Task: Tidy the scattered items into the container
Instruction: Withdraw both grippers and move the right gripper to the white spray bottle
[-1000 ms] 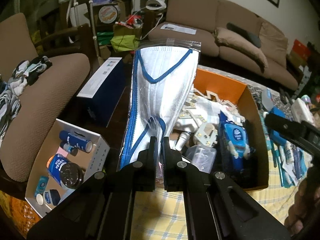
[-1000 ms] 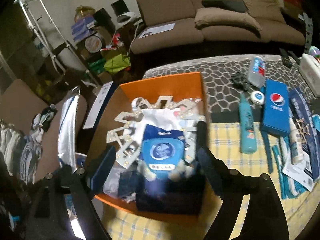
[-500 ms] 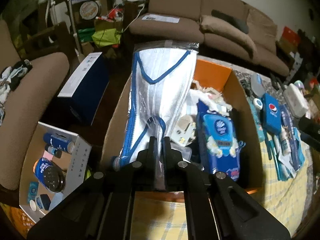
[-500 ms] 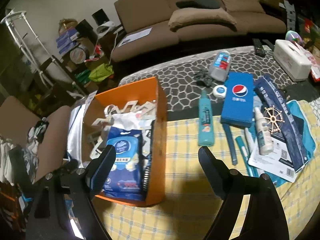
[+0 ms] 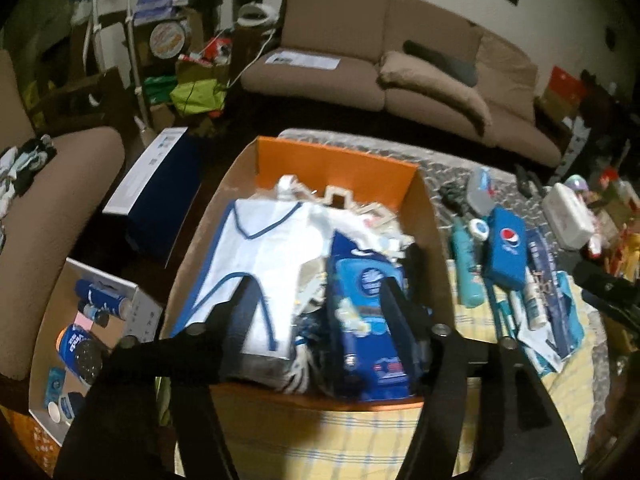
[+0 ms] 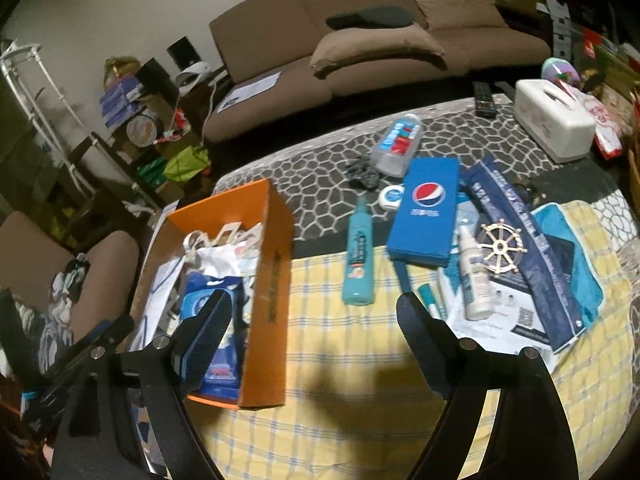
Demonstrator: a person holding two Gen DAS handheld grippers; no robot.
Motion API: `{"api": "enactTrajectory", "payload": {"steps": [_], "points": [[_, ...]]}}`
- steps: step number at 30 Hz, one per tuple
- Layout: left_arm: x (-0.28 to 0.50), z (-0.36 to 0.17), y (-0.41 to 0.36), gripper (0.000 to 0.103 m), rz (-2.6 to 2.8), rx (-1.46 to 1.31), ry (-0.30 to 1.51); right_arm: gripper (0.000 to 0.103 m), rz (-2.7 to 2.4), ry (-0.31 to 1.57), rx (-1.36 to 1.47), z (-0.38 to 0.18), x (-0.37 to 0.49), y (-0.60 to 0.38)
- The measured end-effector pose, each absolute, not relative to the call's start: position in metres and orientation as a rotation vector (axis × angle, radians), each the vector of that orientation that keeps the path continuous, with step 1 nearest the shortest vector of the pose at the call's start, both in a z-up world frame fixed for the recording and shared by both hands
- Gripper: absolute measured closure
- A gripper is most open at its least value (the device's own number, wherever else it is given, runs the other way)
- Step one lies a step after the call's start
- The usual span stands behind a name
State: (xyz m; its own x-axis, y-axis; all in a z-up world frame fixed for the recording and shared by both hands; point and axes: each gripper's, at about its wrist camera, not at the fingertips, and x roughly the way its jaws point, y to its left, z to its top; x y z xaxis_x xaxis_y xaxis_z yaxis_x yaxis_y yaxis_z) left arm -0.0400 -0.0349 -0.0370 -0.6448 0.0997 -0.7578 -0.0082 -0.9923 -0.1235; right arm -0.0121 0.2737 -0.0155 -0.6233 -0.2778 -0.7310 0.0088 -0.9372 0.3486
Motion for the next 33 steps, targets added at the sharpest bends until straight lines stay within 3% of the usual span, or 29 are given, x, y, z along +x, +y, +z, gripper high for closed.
{"api": "enactTrajectory", "payload": {"steps": [6,21,33], "points": [[-0.037,-0.031,-0.014,0.037,2.756,-1.279,-0.170,0.017,-2.675,-0.510,1.274,-0.013,-0.008,0.301],[-0.030,-0.009,0.017,0.037,2.766,-1.123,-0.255,0.017,-2.814,-0.592,1.316,-0.018,0.003,0.388],[-0.022,-0.012,0.058,0.037,2.721,-1.060,-0.372,0.017,-2.819,-0.653,1.484,-0.066,-0.010,0.456]]}}
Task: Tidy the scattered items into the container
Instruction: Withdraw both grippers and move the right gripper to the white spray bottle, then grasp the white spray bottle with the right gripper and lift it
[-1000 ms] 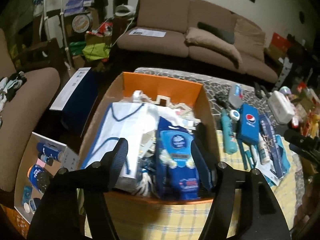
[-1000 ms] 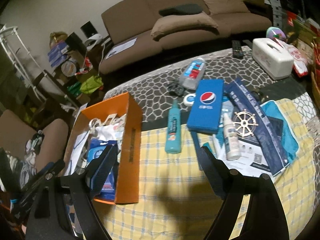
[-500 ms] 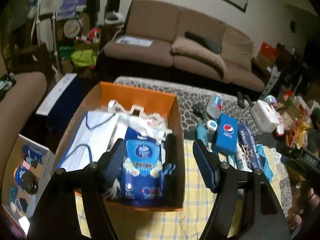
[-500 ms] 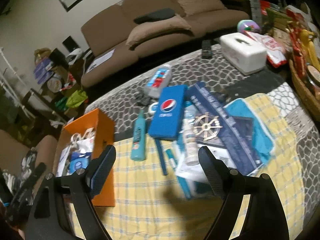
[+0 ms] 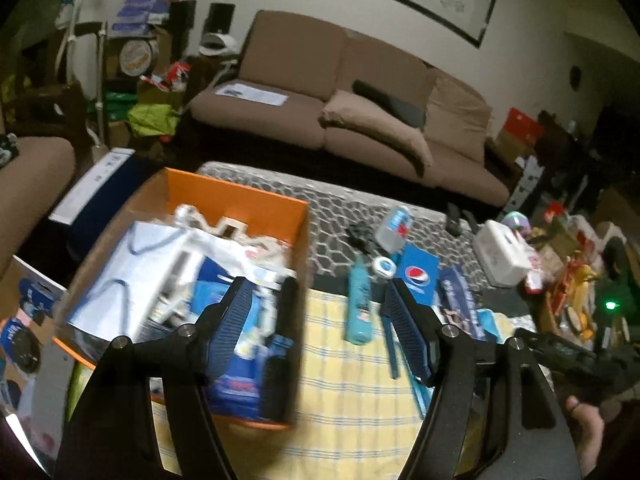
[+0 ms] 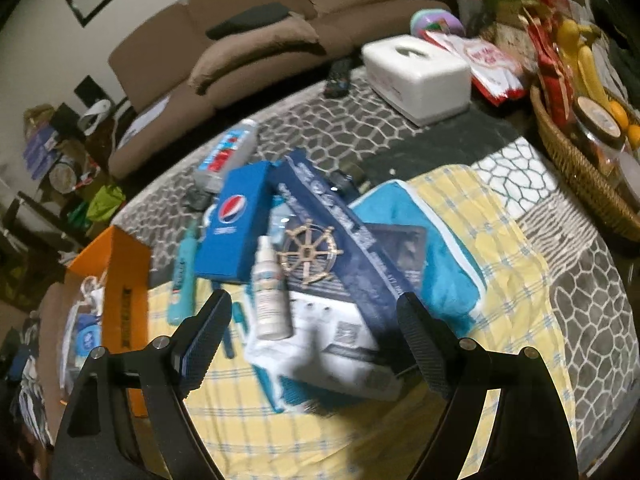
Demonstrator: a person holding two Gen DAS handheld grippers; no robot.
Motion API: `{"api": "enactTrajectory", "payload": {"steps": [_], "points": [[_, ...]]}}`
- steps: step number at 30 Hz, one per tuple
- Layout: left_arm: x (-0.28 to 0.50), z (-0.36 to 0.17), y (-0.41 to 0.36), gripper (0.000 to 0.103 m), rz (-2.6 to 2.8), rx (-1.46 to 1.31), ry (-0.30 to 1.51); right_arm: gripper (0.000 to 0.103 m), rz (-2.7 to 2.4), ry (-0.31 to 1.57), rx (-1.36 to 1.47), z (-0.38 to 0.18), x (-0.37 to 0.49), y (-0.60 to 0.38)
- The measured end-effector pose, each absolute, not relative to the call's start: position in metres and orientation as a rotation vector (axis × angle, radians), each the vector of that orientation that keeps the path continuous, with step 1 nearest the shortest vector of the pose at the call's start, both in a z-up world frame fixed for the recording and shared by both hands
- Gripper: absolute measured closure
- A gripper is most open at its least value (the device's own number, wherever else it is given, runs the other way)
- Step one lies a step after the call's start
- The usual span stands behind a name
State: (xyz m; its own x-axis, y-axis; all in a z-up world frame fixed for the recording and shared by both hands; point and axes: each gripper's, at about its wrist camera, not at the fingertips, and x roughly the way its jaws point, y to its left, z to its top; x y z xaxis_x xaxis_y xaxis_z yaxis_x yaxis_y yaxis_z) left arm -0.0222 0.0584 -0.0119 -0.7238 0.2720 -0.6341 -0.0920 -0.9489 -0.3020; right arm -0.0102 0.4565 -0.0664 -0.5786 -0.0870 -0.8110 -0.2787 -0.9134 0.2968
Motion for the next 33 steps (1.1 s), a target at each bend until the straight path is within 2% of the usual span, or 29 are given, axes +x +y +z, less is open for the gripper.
{"api": "enactTrajectory", "payload": {"steps": [6,13,16,18,19,21,23,33], "points": [[-0.018,-0.025,0.093,0.037,2.695,-1.093,-0.202,0.021,2.565,0.620,-1.504,-0.100,-0.027,0.469],[-0.018,-0.037,0.101,0.037,2.678,-1.140,-0.162,0.027,2.634,0.572,-1.703,-0.117,-0.036,0.424],[-0.017,-0.039,0.099,0.037,2.653,-1.153,-0.185,0.028,2.682,0.444,-1.718,-0.122,-0.042,0.401],[-0.015,-0.037,0.096,0.037,2.630,-1.127,-0.213,0.030,2.702,0.276,-1.681,-0.130,-0.044,0.388],[-0.014,-0.035,0.095,0.037,2.628,-1.118,-0.217,0.034,2.697,0.228,-1.677,-0.134,-0.046,0.385],[-0.012,-0.031,0.094,0.037,2.631,-1.104,-0.210,0.060,2.695,0.193,-1.694,-0.142,-0.048,0.382],[-0.013,-0.029,0.091,0.037,2.638,-1.099,-0.221,0.070,2.701,0.231,-1.719,-0.148,-0.050,0.383],[-0.019,-0.028,0.084,0.037,2.629,-1.129,-0.274,0.072,2.707,0.160,-1.842,-0.135,-0.036,0.355]]}}
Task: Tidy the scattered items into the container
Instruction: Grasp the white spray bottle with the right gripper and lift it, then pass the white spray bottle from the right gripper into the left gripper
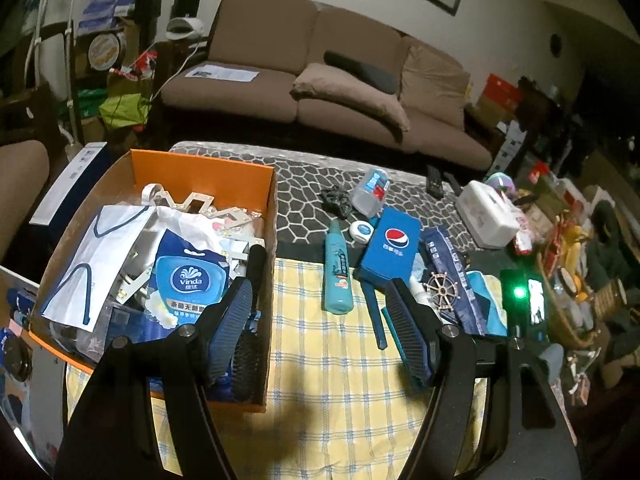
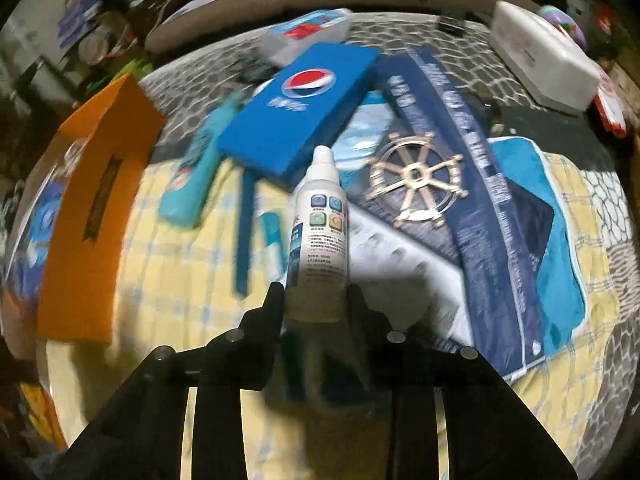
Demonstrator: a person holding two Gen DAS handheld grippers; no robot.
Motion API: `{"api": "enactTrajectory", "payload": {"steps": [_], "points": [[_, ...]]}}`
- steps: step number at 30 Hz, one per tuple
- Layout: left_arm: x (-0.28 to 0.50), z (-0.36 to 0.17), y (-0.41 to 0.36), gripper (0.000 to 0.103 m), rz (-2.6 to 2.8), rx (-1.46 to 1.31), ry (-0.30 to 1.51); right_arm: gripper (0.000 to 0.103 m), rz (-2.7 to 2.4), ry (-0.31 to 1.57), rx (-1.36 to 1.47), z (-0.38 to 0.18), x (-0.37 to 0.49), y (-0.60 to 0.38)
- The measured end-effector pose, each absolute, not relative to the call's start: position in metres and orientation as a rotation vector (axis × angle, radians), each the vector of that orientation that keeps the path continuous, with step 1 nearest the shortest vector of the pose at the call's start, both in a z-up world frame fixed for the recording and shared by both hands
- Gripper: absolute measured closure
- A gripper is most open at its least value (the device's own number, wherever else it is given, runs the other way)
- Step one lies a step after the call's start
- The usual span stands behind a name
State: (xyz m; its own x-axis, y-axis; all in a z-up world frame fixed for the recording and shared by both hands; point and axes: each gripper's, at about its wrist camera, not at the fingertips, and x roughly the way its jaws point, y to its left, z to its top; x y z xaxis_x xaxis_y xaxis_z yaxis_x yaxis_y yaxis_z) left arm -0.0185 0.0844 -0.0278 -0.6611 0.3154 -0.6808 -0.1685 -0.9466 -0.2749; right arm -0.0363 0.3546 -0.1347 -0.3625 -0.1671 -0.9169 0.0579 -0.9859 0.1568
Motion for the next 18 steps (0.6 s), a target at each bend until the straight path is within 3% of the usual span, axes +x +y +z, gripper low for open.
{"api": "enactTrajectory", "payload": {"steps": [7,11,12,18], "points": [[-0.022,-0.036,0.082,0.037,2.637,-1.204,-0.279,0.068,-2.135,-0.152,1.767,-0.142,0.002,0.299],[-0.022,-0.043,0.083,0.037,2.632,-1.252,-0.263,0.040,-2.148,-0.104,1.701,-0.126,0.009,0.294],[-0.022,-0.045,0.085,0.037,2.627,-1.267,-0.253,0.037,-2.206,-0.115,1.675,-0.119,0.006,0.302],[-0.017,-0.064,0.112,0.037,2.535,-1.317,-0.158,0.036,-2.423,-0.441,1.714,-0.109,-0.006,0.380]]}}
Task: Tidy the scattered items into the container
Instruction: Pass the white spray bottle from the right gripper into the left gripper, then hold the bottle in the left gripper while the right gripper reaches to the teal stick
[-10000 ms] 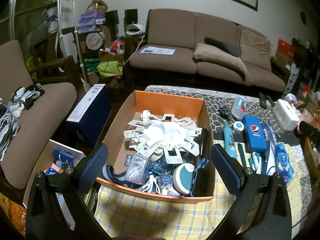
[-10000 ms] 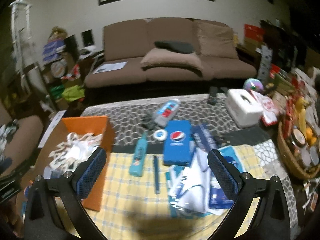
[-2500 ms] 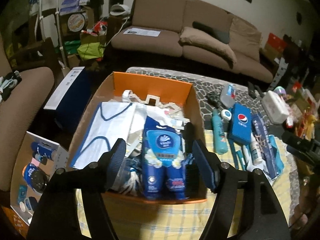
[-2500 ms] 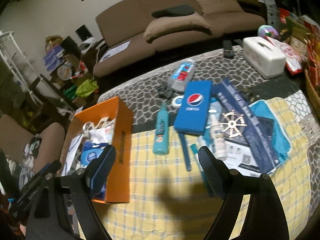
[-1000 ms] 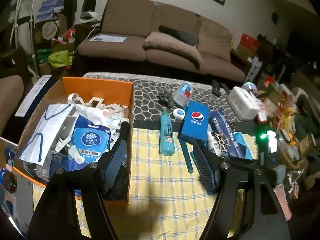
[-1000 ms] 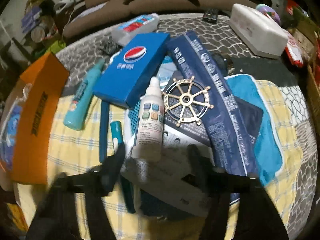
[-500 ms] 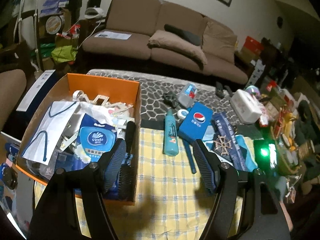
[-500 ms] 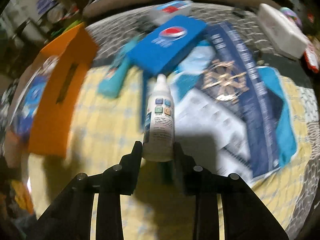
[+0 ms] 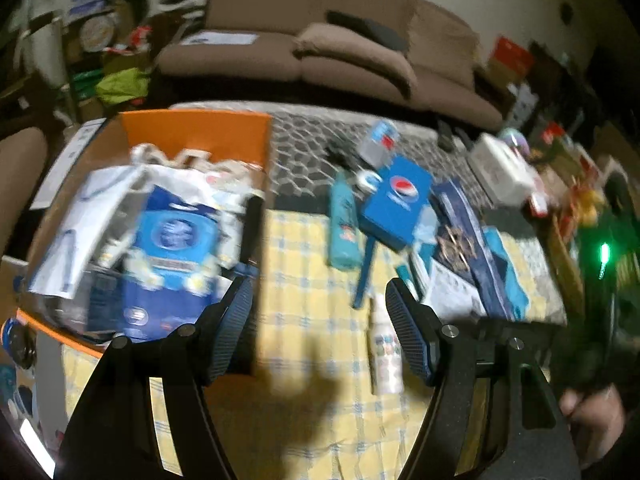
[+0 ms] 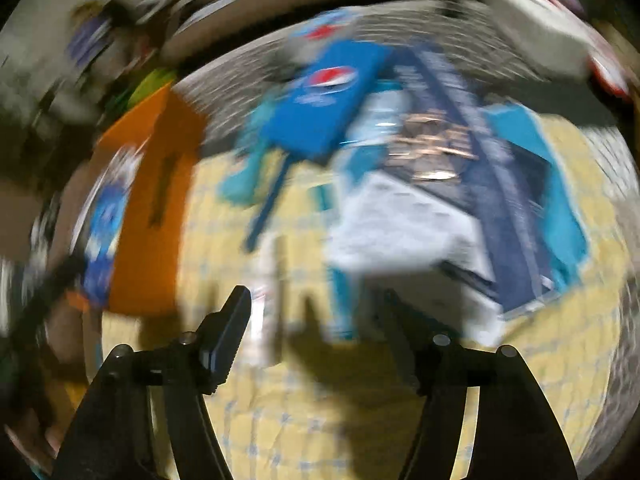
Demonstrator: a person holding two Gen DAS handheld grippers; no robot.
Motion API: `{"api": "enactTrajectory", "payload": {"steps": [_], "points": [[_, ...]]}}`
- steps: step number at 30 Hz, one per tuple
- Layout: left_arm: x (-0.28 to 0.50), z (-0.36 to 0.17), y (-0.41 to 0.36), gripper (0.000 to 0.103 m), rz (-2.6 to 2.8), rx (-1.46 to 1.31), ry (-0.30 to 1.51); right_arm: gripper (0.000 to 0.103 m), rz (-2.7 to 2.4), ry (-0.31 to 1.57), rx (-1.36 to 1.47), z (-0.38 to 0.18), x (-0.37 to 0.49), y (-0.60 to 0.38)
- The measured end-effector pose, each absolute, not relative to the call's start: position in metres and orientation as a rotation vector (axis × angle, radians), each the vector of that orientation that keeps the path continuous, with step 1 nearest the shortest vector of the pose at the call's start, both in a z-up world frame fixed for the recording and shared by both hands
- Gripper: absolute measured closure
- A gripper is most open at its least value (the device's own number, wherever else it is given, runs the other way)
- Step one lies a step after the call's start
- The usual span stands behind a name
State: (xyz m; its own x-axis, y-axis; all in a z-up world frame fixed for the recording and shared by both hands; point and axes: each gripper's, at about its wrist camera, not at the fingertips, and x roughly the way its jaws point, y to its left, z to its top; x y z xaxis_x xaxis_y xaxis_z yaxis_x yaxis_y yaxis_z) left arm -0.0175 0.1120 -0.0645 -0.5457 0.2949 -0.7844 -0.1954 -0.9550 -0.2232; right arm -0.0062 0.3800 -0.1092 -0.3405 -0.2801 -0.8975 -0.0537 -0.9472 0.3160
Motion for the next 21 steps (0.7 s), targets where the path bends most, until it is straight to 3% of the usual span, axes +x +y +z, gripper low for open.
{"api": "enactTrajectory", "payload": {"steps": [5,10,11,14,21], "points": [[-0.017,-0.114,0.170,0.037,2.275,-1.471,-0.045,0.036,-2.477,-0.564,1.793,-0.114,-0.009,0.418],[-0.011,-0.153,0.205,0.040,2.339,-1.546,0.141,0.036,-2.476,-0.550,1.784,-0.112,-0.012,0.414],[-0.011,-0.159,0.207,0.043,2.321,-1.570,0.148,0.036,-2.475,-0.546,1.780,-0.112,-0.011,0.411],[-0.009,-0.175,0.205,0.075,2.225,-1.630,0.066,0.036,-2.468,-0.535,1.764,-0.110,-0.011,0.409],[-0.014,-0.151,0.186,0.075,2.312,-1.576,-0.034,0.037,-2.465,-0.471,1.739,-0.108,-0.012,0.402]]}}
